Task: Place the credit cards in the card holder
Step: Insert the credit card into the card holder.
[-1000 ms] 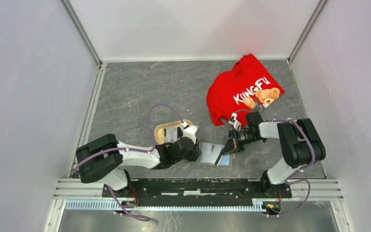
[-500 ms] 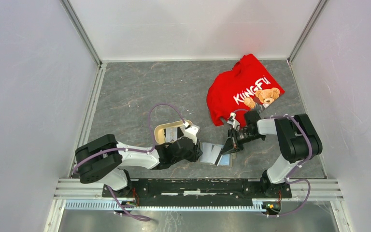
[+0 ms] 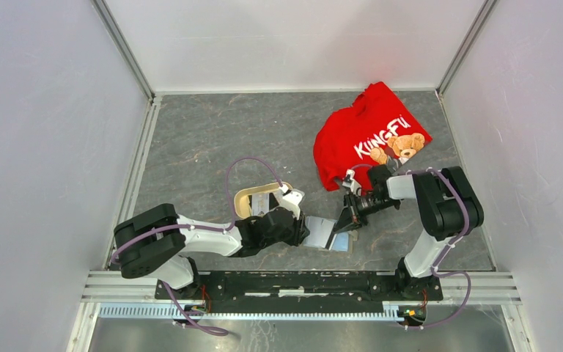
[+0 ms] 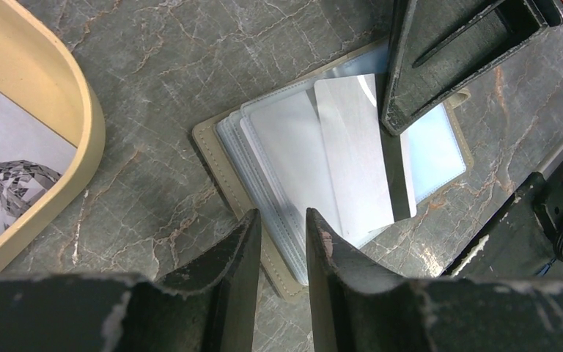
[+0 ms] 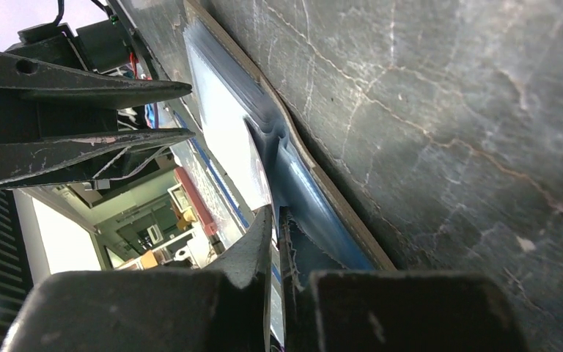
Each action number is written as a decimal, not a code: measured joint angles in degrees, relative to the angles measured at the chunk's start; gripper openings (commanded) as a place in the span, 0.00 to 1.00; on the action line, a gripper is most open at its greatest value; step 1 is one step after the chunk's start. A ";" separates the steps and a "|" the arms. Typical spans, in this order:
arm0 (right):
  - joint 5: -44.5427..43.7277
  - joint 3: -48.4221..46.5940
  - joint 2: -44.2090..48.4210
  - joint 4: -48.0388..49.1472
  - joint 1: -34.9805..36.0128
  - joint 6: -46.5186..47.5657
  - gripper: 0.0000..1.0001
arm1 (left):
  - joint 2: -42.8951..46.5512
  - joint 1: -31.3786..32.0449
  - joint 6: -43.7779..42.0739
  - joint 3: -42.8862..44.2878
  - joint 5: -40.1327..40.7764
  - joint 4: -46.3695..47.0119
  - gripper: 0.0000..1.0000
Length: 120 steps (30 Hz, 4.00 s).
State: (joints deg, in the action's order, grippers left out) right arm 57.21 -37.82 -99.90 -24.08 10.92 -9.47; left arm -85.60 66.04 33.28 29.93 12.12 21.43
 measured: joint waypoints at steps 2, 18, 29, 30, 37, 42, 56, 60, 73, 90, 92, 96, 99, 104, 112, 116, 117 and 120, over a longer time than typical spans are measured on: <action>0.22 -0.50 -0.26 -0.28 0.22 0.31 0.08 | 0.00 0.00 -0.15 0.00 -0.31 0.13 0.36; 0.98 -6.34 -4.81 -2.43 3.13 3.98 0.15 | 0.02 0.00 -0.35 -0.09 -0.72 1.44 0.42; 0.98 -6.73 -4.79 -3.32 3.54 5.38 0.24 | 1.66 0.00 -0.39 -0.76 -0.85 1.33 0.46; 0.98 -6.75 -4.79 -3.32 3.63 5.42 0.26 | 2.25 0.04 -0.55 -0.76 -0.87 1.29 0.47; 1.53 -7.08 -4.79 -3.65 3.74 5.86 0.33 | 4.72 3.69 -2.47 2.51 2.78 -3.69 0.50; 1.99 -7.19 -4.79 -3.78 3.74 6.34 0.36 | 1.60 8.24 -3.43 8.85 7.13 -6.38 0.50; 2.19 -7.39 -4.39 -3.91 3.89 6.80 0.40 | -8.26 11.47 -2.16 13.20 3.72 -0.90 0.40; 2.10 -7.39 -4.15 -3.91 3.96 6.82 0.41 | -12.26 11.61 -0.90 15.93 2.93 -0.24 0.39; 2.23 -7.39 -3.63 -3.96 3.98 7.26 0.47 | -16.48 11.61 0.81 18.64 9.70 -4.22 0.39; -1.31 -8.87 -0.33 -5.64 2.08 11.52 0.54 | -16.35 11.61 2.05 18.05 9.68 -3.37 0.40; -1.33 -8.90 -0.33 -5.62 2.08 11.54 0.54 | -15.54 11.61 2.03 17.14 8.35 -2.62 0.41; -1.38 -8.90 -0.35 -5.62 2.08 11.93 0.51 | -10.34 11.61 1.51 14.14 7.28 -1.92 0.43; -1.57 -8.96 -0.35 -5.60 2.08 12.35 0.48 | -3.39 11.50 0.87 11.69 8.68 -2.10 0.44; -1.77 -9.01 -0.70 -5.49 2.08 12.85 0.41 | 8.13 8.66 0.87 7.10 11.76 -3.50 0.45; -1.68 -9.01 -1.11 -5.35 2.08 13.68 0.35 | 14.51 3.96 0.90 -1.44 10.93 -4.61 0.47; -2.12 -9.01 -1.11 -5.14 2.10 15.19 0.44 | 14.10 2.47 0.90 -2.58 8.48 -4.17 0.47; -2.14 -9.03 -1.07 -5.22 2.10 15.76 0.46 | 14.10 2.08 0.90 -2.58 8.02 -3.96 0.47; -2.78 -9.33 0.07 -5.38 2.21 17.55 0.49 | 14.10 1.07 0.90 -2.58 6.49 -3.13 0.47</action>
State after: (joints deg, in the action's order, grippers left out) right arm 54.43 -47.16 -99.83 -29.45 13.13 8.08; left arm -71.50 67.11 34.17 27.35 18.61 18.31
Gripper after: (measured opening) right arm 0.465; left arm 0.468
